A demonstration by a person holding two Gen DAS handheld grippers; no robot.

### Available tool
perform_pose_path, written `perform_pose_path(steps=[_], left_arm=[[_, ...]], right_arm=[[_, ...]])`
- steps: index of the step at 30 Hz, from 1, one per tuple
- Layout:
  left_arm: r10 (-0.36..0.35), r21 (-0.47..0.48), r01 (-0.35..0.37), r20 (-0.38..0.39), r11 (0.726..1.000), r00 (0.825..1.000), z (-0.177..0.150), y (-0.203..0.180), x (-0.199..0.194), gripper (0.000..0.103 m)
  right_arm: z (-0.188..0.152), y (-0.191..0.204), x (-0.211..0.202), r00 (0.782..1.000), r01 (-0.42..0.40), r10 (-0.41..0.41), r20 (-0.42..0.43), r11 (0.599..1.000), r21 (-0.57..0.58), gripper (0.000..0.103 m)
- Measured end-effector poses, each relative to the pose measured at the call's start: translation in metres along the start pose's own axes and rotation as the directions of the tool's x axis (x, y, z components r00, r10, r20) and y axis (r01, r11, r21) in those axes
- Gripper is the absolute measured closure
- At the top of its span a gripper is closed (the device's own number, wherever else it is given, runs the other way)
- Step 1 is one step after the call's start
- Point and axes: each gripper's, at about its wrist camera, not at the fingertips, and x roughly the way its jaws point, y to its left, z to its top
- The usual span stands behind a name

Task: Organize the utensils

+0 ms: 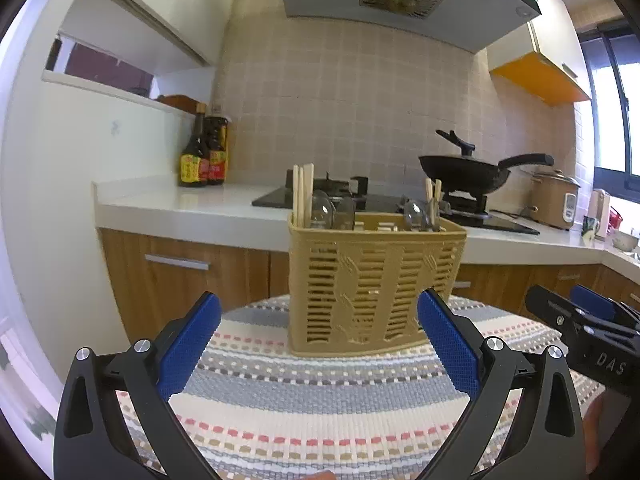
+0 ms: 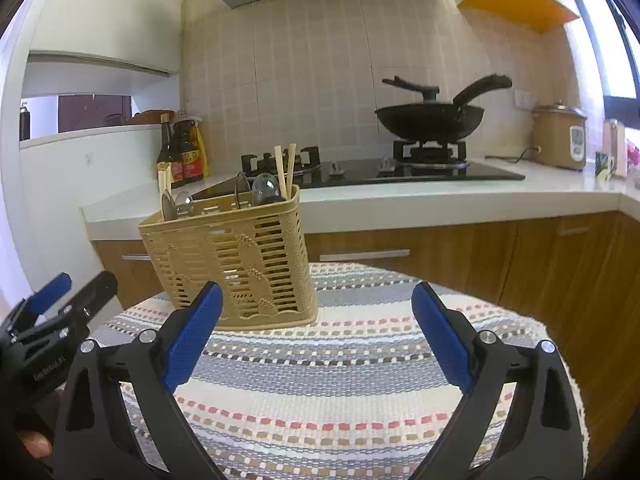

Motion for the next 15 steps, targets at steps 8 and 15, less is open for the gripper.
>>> perform_pose_path(steps=[8,15], left_arm=[[-0.005,0.001,0.005,-0.027,1.000,1.000,-0.002,-0.001,0.003,0.008],[-0.009,-0.010,0.009,-0.037,1.000,0.999,-0.002,0.000,0.005,0.008]], right_arm=[[0.000,0.002,-0.003,1.000,0.018,-0.018,0.009,1.000,-0.013,0.011],[-0.004,0.014,-0.005,0.998,0.053,-0.052,0.025,0.996,-0.069,0.008]])
